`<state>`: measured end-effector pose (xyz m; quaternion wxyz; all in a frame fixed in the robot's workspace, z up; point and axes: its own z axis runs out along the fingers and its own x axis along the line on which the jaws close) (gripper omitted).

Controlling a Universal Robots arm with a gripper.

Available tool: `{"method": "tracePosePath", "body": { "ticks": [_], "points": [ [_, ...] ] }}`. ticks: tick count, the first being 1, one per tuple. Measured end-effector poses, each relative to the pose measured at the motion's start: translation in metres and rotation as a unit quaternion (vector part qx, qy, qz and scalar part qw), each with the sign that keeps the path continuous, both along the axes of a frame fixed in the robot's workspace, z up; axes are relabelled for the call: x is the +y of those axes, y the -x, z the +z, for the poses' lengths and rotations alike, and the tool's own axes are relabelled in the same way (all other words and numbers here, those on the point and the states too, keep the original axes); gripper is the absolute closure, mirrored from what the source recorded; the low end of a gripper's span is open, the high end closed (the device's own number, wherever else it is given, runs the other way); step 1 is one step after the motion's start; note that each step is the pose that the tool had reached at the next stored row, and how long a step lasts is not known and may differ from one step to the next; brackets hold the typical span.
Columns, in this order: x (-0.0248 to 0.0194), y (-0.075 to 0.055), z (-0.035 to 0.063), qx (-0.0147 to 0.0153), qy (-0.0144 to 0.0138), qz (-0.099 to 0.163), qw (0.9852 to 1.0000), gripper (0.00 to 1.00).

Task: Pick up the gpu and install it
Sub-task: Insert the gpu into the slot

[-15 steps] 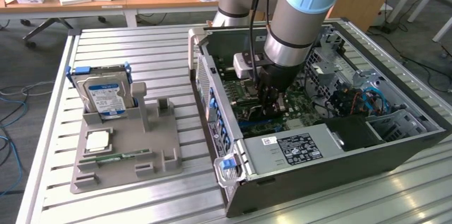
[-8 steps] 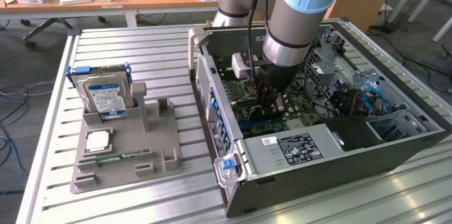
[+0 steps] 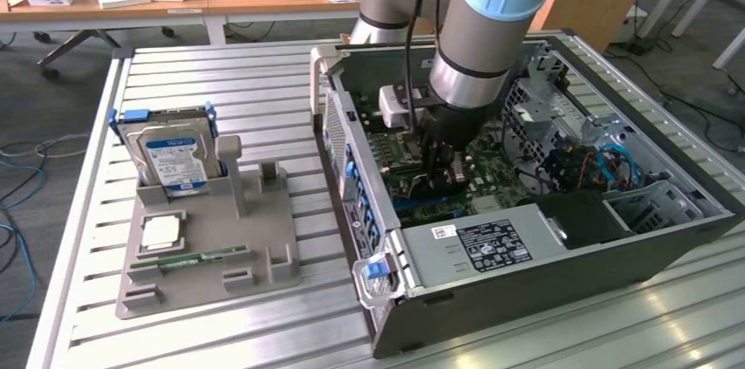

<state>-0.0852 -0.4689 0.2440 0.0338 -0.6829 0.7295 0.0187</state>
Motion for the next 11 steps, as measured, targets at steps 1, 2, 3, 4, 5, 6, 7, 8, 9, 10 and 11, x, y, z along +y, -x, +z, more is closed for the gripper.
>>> {"method": "tracePosePath", "body": {
  "ticks": [1, 2, 3, 4, 5, 6, 7, 8, 9, 10, 11],
  "points": [
    [0.0001, 0.0, 0.0013, -0.0001, -0.0001, -0.001, 1.0, 0.66],
    [0.0002, 0.0, 0.0028, -0.0001, -0.0002, -0.002, 1.0, 0.66],
    [0.0002, 0.0, 0.0045, -0.0001, -0.0001, -0.002, 1.0, 0.66],
    [0.0002, 0.0, 0.0063, -0.0001, -0.0001, -0.003, 1.0, 0.66],
    [0.0002, 0.0, 0.0084, -0.0001, -0.0001, -0.003, 1.0, 0.66],
    [0.0002, 0.0, 0.0107, -0.0001, -0.0001, -0.004, 1.0, 0.66],
    [0.0002, 0.0, 0.0127, -0.0001, -0.0002, -0.004, 1.0, 0.66],
    [0.0002, 0.0, 0.0145, -0.0001, -0.0001, -0.005, 1.0, 0.66],
    [0.0002, 0.0, 0.0159, -0.0001, -0.0001, -0.005, 1.0, 0.66],
    [0.0002, 0.0, 0.0171, -0.0001, -0.0001, -0.006, 1.0, 0.66],
    [0.0002, 0.0, 0.0186, -0.0001, -0.0001, -0.006, 1.0, 0.66]
  ]
}}
